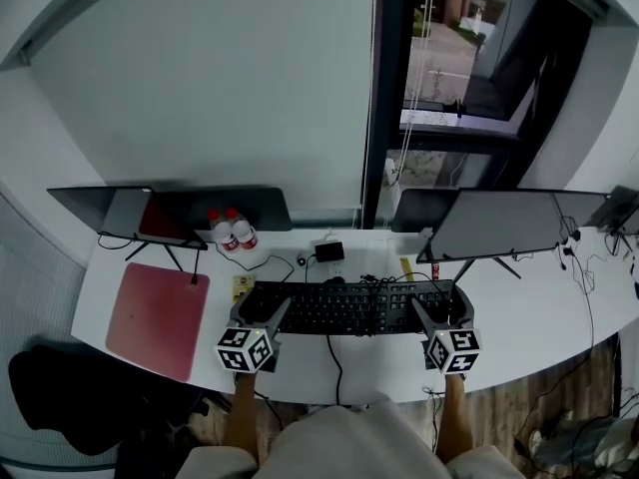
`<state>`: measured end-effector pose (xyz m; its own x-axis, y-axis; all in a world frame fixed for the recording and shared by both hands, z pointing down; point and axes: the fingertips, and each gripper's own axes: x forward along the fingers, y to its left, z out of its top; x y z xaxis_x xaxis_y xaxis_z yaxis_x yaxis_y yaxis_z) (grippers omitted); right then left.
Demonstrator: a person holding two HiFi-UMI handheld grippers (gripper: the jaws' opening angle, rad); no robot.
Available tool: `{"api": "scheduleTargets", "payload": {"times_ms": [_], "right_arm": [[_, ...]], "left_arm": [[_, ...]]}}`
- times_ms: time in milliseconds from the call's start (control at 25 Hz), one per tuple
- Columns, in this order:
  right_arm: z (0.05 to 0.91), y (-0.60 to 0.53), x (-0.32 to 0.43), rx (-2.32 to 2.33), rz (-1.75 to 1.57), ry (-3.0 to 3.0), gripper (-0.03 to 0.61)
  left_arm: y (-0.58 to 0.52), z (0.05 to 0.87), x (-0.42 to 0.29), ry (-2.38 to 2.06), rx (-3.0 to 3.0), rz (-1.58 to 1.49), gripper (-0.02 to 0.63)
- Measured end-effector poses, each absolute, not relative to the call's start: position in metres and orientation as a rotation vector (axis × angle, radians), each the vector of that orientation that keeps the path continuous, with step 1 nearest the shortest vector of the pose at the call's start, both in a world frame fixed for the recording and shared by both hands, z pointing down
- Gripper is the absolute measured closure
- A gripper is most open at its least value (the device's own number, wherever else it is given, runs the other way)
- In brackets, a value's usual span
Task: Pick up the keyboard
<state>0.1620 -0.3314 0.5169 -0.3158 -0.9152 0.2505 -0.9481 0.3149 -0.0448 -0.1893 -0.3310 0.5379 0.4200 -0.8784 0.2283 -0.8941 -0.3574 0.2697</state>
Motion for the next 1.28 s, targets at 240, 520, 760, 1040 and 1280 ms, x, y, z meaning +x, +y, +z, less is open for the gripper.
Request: {"api": "scheduleTargets", "payload": {"times_ms": [240,520,760,1040,1280], "right_arm": [[0.497,-0.338,0.162,1.739,0.223,-2.429,0.158],[0.48,-0.342,0.163,1.75,0.18,-2.449,0.158],[0.476,-0.343,0.162,1.751,0.166,-2.45,0.158],[0.478,-0.342,0.163,1.751,0.168,-2.448,0.158],[0.479,-0.341,0.162,1.753,0.174,-2.445,0.158]], "left_arm": [[-0.338,0.515,-0.189,-1.546,2.375,0.025,0.279],[-0.343,0.498,-0.188,-1.56,2.403,-0.003,0.279],[-0.344,0.494,-0.19,-1.566,2.406,-0.015,0.279],[-0.343,0.496,-0.189,-1.563,2.403,-0.011,0.279],[-0.343,0.497,-0.189,-1.56,2.403,-0.006,0.279]]}}
